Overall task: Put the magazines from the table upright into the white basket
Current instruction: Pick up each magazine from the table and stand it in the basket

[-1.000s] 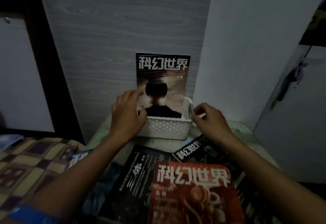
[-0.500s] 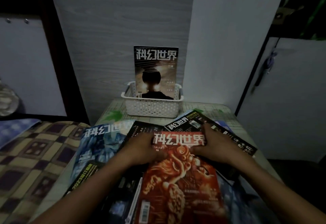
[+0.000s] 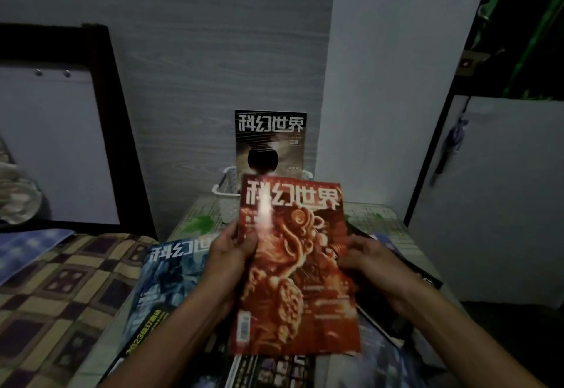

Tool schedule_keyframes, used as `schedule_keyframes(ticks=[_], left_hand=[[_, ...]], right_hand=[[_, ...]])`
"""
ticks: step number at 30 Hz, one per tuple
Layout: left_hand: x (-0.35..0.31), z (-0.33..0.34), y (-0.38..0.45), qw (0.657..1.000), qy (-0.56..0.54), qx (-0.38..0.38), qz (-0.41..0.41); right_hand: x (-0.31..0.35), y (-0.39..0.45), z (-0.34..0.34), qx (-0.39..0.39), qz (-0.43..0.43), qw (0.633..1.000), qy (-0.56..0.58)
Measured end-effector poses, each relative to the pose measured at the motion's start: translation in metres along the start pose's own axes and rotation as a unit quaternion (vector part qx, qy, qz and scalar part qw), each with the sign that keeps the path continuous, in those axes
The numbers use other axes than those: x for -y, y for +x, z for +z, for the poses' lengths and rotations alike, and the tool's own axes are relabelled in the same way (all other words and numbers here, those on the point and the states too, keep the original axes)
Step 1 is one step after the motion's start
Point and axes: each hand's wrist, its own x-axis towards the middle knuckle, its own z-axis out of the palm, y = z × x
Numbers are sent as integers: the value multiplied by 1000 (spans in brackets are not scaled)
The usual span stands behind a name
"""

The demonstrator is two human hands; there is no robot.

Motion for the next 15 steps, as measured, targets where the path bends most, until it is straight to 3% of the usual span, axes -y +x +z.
schedule_keyframes(ticks=[2, 5, 8, 12, 15], left_hand=[[-14, -4, 16, 999, 26, -16, 22], [-30, -15, 37, 994, 104, 9, 20], [-59, -22, 63, 978, 180, 5, 103], [-119, -17, 117, 963, 143, -67, 217], [-146, -13, 165, 956, 138, -92, 243]], right_hand=[[6, 8, 2, -2, -18, 1000, -15], [28, 31, 7, -74, -89, 993, 25], [59, 60, 13, -108, -137, 984, 41], [109, 108, 24, -132, -219, 965, 53], [140, 156, 30, -184, -252, 950, 25]])
